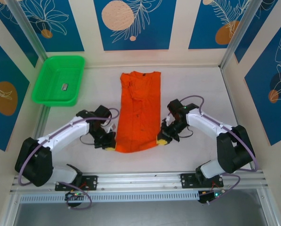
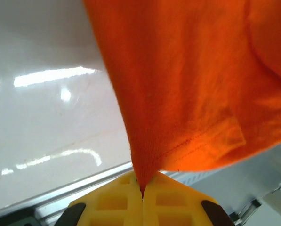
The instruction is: Fold and stack the t-shirts
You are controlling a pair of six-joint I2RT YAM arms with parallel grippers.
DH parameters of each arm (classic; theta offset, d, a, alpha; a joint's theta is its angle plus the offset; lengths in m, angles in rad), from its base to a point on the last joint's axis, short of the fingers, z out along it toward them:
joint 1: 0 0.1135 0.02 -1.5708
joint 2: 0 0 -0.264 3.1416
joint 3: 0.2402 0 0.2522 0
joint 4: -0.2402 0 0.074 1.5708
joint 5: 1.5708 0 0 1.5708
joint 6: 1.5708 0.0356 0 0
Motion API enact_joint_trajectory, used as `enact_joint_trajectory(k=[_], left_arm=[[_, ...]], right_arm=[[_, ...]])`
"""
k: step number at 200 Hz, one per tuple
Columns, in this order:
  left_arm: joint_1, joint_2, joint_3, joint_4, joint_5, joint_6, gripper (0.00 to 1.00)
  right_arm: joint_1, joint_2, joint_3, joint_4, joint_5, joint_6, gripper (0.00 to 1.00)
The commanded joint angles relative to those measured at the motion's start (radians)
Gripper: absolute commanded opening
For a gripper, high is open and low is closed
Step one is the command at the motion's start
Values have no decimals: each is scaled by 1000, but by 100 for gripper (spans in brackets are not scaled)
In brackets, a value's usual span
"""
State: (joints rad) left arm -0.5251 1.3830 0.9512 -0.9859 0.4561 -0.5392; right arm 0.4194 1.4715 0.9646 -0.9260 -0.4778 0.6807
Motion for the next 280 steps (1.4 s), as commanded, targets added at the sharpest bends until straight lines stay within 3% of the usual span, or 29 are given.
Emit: enact_joint_trajectory(k=[1, 37, 85, 126, 170, 182, 198, 212, 220, 239, 248, 261, 280], left_arm=[[43, 104, 172, -46, -26, 31, 0], [85, 374, 506, -87, -74, 14, 0], [130, 655, 862, -164, -206, -9, 0], [172, 840, 1069, -198, -222, -15, 0], [214, 960, 1159, -180, -197, -56, 0], [229, 983, 1167, -174, -193, -80, 16], [246, 1001, 1196, -150, -163, -90, 14], [254, 994, 1250, -148, -178, -90, 34], [257, 977, 1274, -147, -199, -90, 45], [260, 902, 1269, -136, -252, -79, 59], [257, 856, 1232, -117, -253, -64, 60], [243, 775, 1129, -56, -216, -34, 55], [195, 677, 952, 48, -94, 30, 40]], right_arm=[[-72, 38, 99, -42, 32, 15, 0], [-199, 203, 296, -39, 59, 55, 0], [-238, 495, 554, -20, 76, 66, 0], [-258, 713, 791, -68, 60, 72, 0], [-269, 848, 926, -75, 15, 128, 0], [-275, 877, 956, -78, -3, 145, 4], [-297, 876, 970, -66, -3, 177, 25], [-325, 842, 944, -32, -11, 223, 45], [-343, 821, 925, -12, -30, 238, 49], [-377, 730, 847, 6, -4, 246, 51], [-380, 660, 776, 43, 15, 239, 51], [-369, 549, 648, 118, 32, 220, 48], [-329, 428, 470, 231, -31, 187, 28]])
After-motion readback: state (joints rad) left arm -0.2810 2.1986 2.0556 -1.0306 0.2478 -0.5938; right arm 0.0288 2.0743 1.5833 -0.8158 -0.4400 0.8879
